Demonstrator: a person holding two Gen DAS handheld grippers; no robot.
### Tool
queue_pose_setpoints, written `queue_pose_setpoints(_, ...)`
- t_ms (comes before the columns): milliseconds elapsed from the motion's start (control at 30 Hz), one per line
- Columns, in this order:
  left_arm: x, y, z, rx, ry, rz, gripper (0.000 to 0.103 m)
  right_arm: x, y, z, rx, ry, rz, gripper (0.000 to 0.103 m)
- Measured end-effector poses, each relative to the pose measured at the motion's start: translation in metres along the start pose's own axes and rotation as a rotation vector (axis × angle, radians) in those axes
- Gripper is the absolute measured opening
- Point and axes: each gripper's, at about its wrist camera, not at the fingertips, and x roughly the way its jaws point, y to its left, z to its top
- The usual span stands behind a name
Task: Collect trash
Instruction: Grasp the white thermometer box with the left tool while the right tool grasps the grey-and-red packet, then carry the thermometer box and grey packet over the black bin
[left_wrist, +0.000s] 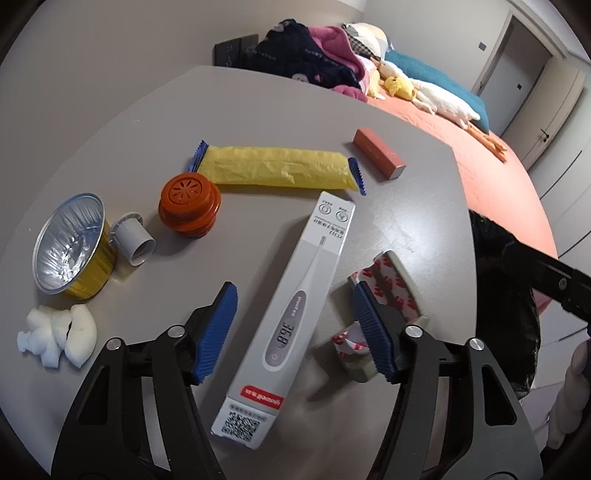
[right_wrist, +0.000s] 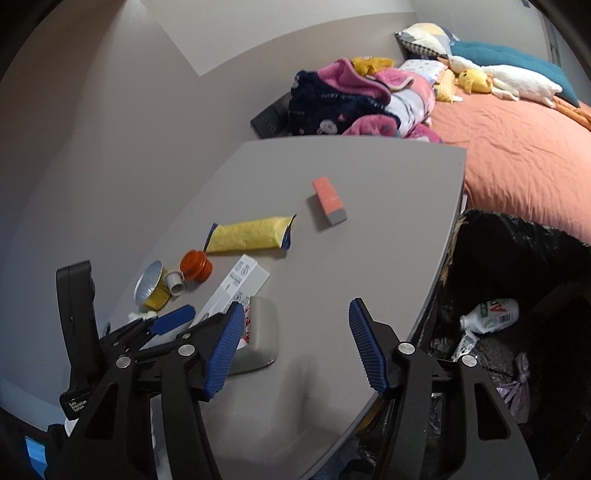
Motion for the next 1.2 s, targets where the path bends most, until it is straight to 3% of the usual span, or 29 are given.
queue_pose_setpoints(233,0.012,0.002,0.000,0.031,0.011,0.012,0.048,0.018,0.008,-0.004,-0.008,0.041,-0.009,0.061)
queue_pose_setpoints(400,0.009,0.006,-0.004,0.032,-0.008,0.002,0.028,0.031,0.014,-0.008,-0.024,0.072,-0.013,0.061)
queue_pose_setpoints(633,-0.008,0.013,-0.010,0.002,-0.056,-0.021,0.028,0.052,0.023,-0.010,-0.033,0.112,-0.005,0.060)
queue_pose_setpoints(1000,-0.028,0.028,-0.019,-0.044,-0.079,0.000,0.028,0.075,0.039,-0.018,-0.086,0.158,-0.004,0.035)
queue_pose_setpoints(1200,-0.035,0.026,-0.016,-0.053,-0.095,-0.005,0.028,0.061,0.038,-0.015,-0.089,0.120,0.004,0.033)
